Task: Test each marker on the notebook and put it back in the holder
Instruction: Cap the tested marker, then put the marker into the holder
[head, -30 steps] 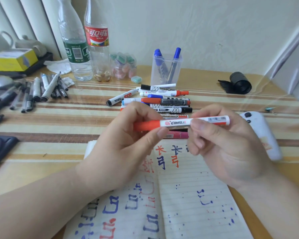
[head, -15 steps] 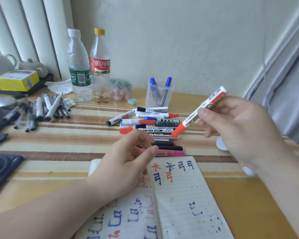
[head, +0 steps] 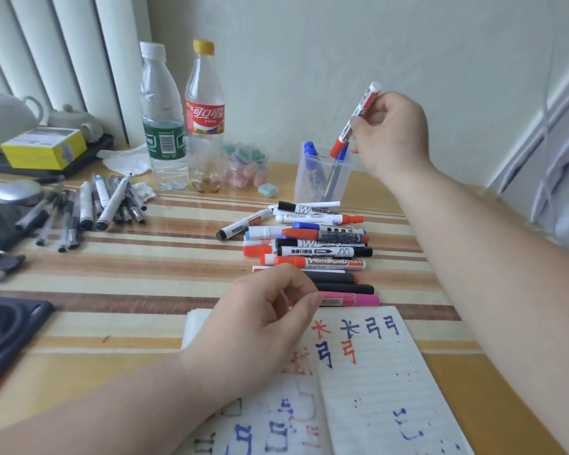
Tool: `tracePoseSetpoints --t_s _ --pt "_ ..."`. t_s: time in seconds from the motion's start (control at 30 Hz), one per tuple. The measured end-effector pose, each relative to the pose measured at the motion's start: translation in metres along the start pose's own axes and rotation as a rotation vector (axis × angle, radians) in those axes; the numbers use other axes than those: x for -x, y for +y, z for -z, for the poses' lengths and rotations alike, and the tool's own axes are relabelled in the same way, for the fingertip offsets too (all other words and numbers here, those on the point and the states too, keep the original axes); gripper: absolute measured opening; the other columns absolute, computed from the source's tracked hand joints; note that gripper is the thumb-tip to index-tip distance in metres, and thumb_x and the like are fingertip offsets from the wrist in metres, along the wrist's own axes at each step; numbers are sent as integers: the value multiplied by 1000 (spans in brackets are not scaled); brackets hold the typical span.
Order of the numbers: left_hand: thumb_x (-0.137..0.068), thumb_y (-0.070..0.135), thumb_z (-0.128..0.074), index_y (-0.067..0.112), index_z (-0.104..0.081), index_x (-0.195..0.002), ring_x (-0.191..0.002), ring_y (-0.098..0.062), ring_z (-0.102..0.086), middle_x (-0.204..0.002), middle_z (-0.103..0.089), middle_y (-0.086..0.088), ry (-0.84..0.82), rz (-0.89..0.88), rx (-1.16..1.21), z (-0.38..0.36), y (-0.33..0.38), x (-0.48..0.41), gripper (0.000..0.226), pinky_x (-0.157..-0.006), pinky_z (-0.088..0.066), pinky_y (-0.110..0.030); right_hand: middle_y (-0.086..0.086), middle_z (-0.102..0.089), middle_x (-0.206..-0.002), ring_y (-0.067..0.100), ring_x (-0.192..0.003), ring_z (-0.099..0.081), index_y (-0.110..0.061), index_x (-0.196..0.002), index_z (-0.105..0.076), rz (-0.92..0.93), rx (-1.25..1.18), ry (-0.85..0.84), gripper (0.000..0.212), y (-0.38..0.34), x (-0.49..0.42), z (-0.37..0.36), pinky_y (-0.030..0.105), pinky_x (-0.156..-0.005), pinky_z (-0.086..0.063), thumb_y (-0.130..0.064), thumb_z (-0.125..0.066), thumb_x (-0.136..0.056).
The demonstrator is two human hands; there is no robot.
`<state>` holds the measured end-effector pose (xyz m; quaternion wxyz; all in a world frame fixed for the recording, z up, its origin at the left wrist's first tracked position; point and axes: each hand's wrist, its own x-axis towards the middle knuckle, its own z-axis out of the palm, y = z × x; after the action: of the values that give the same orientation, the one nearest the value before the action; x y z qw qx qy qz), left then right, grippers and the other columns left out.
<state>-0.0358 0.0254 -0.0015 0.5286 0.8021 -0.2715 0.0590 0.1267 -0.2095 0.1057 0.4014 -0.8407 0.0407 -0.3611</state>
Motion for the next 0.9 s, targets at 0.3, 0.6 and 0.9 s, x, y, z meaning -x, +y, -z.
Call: tracePoseSetpoints --t_s 0.3,0.6,0.9 --pt "-92 25 -69 30 -66 -77 -54 -5 -53 -66 -64 11 29 93 24 2 0 -3 15 -55 -43 -19 -8 -63 -83 4 -66 -57 -23 -99 -62 158 193 -48 15 -5 57 20 23 -69 -52 -12 -65 -88" --pt "-88 -9 -38 4 -60 -74 -47 -18 -47 -62 -62 -6 213 330 416 9 8 -10 29 -44 -36 -20 -19 -62 -94 1 -86 -60 -34 -93 -66 13 571 -839 18 -2 162 76 34 -81 -54 -39 -78 -81" --pt "-89 -7 -45 6 -62 -78 -42 -13 -45 -53 -59 5 189 316 260 5 10 -7 25 -41 -36 -18 -15 -47 -99 4 -93 -48 -35 -88 -60 81 480 -744 12 24 178 85 42 -81 -51 -26 -68 -84"
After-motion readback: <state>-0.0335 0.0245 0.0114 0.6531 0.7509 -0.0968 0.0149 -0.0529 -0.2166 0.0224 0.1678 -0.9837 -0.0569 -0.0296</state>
